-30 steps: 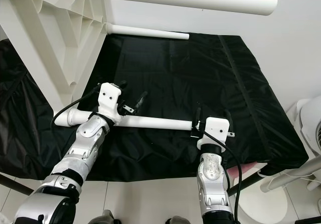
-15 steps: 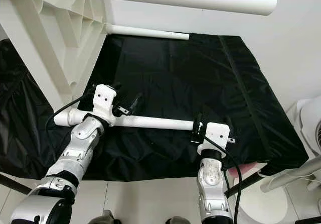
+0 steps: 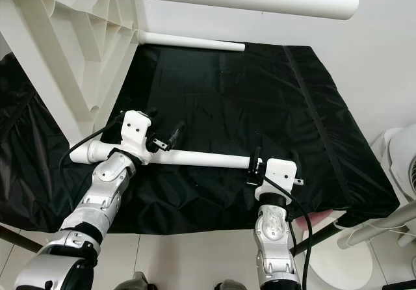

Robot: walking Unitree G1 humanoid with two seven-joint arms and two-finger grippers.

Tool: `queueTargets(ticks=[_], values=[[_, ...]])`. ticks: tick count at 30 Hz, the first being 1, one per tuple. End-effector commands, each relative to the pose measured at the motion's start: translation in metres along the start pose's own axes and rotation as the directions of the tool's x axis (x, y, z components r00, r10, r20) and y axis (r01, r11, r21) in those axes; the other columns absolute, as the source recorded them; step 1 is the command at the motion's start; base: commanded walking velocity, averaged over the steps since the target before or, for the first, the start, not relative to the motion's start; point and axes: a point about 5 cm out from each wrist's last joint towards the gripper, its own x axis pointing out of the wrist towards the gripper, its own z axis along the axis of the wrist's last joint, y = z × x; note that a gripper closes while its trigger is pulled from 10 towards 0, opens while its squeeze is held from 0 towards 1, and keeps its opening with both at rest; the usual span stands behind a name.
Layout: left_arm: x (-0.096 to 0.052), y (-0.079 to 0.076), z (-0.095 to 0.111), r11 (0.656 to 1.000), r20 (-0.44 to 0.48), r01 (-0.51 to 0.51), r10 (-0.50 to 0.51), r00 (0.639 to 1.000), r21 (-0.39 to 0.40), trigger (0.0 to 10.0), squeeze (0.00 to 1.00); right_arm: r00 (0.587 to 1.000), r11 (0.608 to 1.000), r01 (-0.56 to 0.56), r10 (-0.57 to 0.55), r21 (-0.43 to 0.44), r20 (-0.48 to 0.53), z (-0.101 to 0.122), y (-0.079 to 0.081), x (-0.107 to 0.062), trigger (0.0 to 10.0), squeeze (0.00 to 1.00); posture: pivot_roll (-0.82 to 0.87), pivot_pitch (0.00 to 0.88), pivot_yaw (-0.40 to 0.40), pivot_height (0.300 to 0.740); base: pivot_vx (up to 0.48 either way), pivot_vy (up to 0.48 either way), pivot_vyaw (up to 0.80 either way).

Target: Building children table

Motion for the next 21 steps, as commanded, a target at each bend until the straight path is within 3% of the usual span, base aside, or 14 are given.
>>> queueTargets(ticks=[1, 6, 12, 21], values=[[-0.002, 0.005, -0.003, 0.992, -0.014, -0.128, 0.128, 0.992, 0.001, 10.0, 0.0, 1.0, 1.0, 0.003, -0.003, 0.0, 0.007, 0.001, 0.0, -0.001, 10.0, 0.0, 0.04, 0.0, -0.013, 0.74, 0.0, 0.0, 0.0], [-0.011, 0.009, -0.008, 0.99, -0.03, -0.137, 0.138, 0.99, 0.021, 10.0, 0.0, 1.0, 1.0, -0.017, 0.017, -0.015, 0.015, 0.003, -0.003, 0.0, 10.0, 0.0, 0.05, 0.0, -0.024, 0.74, 0.0, 0.0, 0.0], [-0.022, 0.025, -0.02, 0.963, -0.081, -0.268, 0.268, 0.96, 0.003, 10.0, 0.0, 0.997, 0.996, -0.072, 0.071, -0.046, -0.017, -0.009, -0.005, -0.006, 10.0, 0.0, 0.06, 0.0, -0.034, 0.74, 0.0, 0.0, 0.0], [-0.025, 0.028, -0.02, 0.952, -0.076, -0.307, 0.305, 0.949, -0.013, 10.0, 0.0, 0.993, 0.992, -0.119, 0.119, -0.029, -0.008, -0.009, -0.005, -0.009, 10.0, 0.0, 0.06, 0.0, -0.033, 0.74, 0.0, 0.0, 0.0]])
